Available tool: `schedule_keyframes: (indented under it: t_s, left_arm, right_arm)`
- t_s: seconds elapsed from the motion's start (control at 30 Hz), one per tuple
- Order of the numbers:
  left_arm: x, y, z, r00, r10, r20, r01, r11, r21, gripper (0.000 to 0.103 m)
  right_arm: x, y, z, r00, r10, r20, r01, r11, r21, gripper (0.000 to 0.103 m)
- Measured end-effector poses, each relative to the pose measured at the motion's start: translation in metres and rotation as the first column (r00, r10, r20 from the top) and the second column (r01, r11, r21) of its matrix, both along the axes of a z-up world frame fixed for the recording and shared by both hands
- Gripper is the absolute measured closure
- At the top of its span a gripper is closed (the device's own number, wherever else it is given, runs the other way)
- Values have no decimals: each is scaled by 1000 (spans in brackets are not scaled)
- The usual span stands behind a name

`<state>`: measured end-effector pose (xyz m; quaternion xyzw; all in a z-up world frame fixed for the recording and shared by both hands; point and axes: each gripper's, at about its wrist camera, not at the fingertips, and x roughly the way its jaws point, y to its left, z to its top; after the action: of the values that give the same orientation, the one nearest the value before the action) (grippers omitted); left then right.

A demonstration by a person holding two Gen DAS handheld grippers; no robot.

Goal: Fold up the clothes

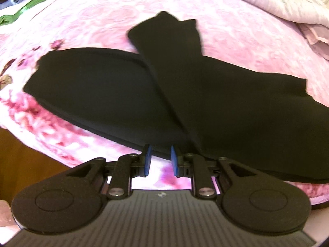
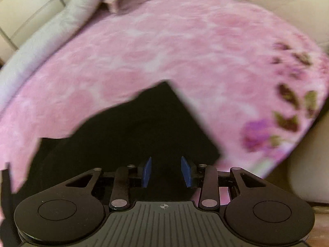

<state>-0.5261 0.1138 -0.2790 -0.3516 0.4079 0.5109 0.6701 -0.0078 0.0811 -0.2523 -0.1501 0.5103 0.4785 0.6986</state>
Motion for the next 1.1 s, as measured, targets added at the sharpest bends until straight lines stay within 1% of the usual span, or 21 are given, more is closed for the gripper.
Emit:
schedule_keyframes:
  t_s: [0.13,0.23,0.3,0.4,0.5,0.53,0.57,0.6,0.63,0.67,0.73,0.8,0.9,0.93,1.0,1.07,1.1]
  left_arm:
    - [-30,27,7,999,49,3,-49,998,32,86]
    - [-56,57,7,997,75,17,-76,995,58,86]
    - [-75,81,2,997,72,21,-73,995,67,86]
    - [-104,122,-11,999,44,13,-45,996,78,86]
    - [-131,162,-24,999,34,1,-34,997,69,86]
    - [-140,174,-28,999,35,-1,-35,997,66,92]
    - [-150,187,-31,999,37,-3,-36,997,63,100]
    - [-159,199,-35,999,38,-5,-38,997,60,100]
    - [-166,209,-33,999,49,-6,-49,996,70,99]
    - [-173,216,-27,998,66,-8,-65,994,88,99]
    - [-189,226,-14,996,83,23,-85,991,107,95]
    - [-205,231,-7,993,104,62,-109,990,84,95]
    - [-228,232,-6,979,159,128,-159,987,-9,95]
    - [-236,231,-7,970,183,157,-178,983,-51,95]
    - [-252,225,-10,945,247,216,-224,966,-127,95]
    - [-267,219,-13,915,308,260,-266,946,-186,94]
    - [-273,216,-15,905,332,268,-284,937,-203,94]
  right_arm:
    - [-46,31,-2,994,100,-53,-99,995,21,66]
    - [-87,60,-6,984,156,-88,-155,988,14,66]
    - [-121,81,-12,975,189,-119,-189,982,10,66]
    - [-170,109,-23,963,224,-152,-227,974,0,66]
    - [-222,137,-36,954,249,-169,-255,967,-14,66]
    - [-237,147,-41,951,249,-184,-257,966,-17,66]
    - [-251,157,-46,948,247,-201,-255,967,-18,66]
    - [-264,165,-50,945,241,-223,-251,968,-18,66]
    - [-275,174,-53,939,237,-248,-249,969,-14,66]
    - [-284,182,-56,930,239,-279,-250,968,-6,66]
    - [-300,198,-62,907,238,-347,-250,968,10,66]
    - [-315,210,-72,886,220,-409,-239,971,6,66]
    - [-328,223,-93,847,163,-506,-194,981,-9,64]
    - [-331,227,-100,836,137,-532,-174,985,-20,63]
    - [-336,233,-112,824,94,-558,-138,990,-37,62]
    - [-344,237,-115,825,93,-558,-127,992,-22,62]
    - [-350,239,-112,833,121,-540,-147,989,-5,94]
